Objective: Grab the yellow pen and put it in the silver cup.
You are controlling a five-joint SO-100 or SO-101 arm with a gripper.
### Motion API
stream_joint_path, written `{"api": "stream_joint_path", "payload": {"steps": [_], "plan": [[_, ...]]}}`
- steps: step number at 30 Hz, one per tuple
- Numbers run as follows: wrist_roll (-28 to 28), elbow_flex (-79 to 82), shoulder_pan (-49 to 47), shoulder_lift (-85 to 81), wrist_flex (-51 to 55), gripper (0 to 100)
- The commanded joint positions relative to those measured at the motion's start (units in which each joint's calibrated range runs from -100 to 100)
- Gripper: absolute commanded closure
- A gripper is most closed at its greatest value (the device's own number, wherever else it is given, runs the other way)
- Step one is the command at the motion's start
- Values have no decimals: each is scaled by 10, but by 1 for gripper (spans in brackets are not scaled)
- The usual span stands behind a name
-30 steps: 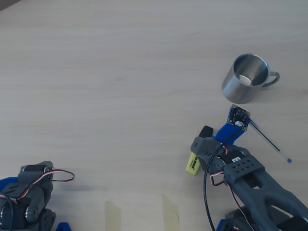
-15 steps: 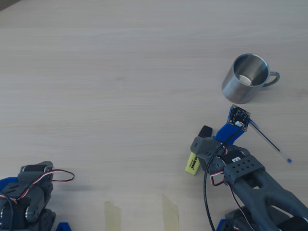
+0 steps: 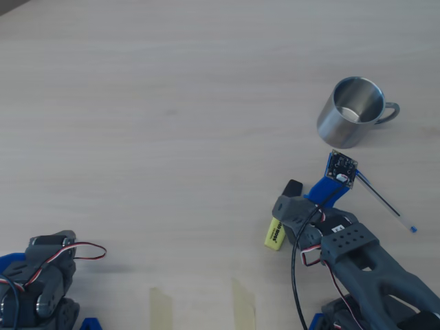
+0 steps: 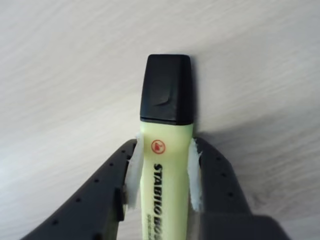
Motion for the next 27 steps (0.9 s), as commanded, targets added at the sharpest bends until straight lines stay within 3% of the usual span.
{"api": "stream_joint_path", "payload": {"steps": [1, 27], "plan": [[1, 46, -3, -1, 18, 98], [1, 55, 10, -21, 11, 98]]}}
